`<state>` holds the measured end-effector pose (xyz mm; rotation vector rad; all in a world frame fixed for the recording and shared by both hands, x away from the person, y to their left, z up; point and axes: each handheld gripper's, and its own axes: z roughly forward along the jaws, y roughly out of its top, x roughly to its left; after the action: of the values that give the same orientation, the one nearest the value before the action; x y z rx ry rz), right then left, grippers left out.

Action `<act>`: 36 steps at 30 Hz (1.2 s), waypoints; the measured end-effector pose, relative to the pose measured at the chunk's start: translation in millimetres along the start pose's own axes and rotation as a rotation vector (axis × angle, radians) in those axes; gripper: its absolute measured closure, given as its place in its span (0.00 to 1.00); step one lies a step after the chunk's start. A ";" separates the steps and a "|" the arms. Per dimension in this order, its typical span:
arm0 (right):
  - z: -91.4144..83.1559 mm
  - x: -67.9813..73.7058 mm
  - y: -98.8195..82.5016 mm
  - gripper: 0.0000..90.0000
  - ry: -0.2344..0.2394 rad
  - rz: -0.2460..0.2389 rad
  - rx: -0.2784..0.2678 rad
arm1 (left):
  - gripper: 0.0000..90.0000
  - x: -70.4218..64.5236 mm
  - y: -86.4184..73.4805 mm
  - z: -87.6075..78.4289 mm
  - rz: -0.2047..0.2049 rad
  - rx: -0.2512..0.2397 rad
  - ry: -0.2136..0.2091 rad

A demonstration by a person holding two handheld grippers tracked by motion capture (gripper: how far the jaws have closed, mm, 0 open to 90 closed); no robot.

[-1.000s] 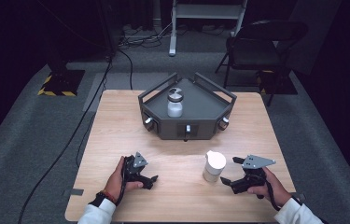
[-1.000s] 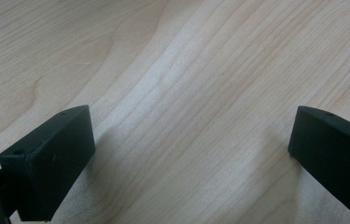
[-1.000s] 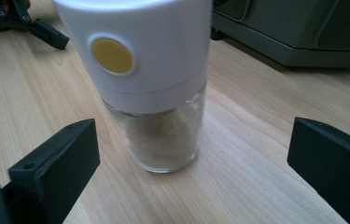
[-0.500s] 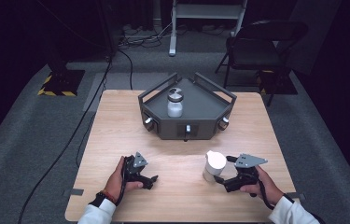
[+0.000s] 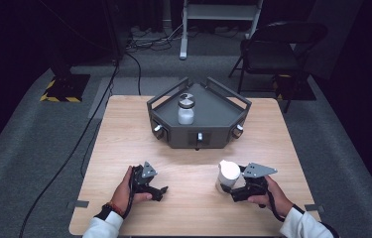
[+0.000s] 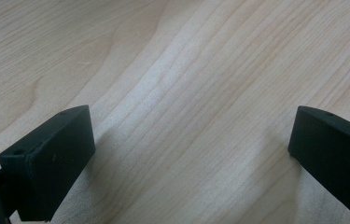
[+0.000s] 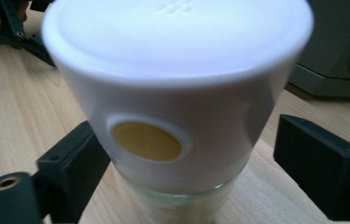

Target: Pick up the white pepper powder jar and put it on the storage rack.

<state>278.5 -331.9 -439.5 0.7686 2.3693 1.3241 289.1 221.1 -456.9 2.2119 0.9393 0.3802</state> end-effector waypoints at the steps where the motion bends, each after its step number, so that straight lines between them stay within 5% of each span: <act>1: 0.4 0.5 -0.5 0.16 -0.003 -0.004 -0.002 | 0.00 0.0 0.0 0.0 0.000 0.000 0.000; 13: 7.8 5.0 -4.0 0.33 0.010 -0.024 -0.039 | 0.00 0.0 0.0 0.0 0.000 0.000 0.000; 23: 7.4 3.9 -7.1 0.34 0.009 -0.041 -0.052 | 0.00 0.6 0.1 0.2 0.002 0.000 -0.003; 36: 1.8 8.6 -6.6 0.34 -0.050 -0.020 -0.061 | 0.00 0.7 0.2 0.2 0.002 0.000 -0.003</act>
<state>270.5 -328.4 -446.2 0.7496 2.2813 1.3458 289.8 221.4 -456.8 2.2132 0.9354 0.3777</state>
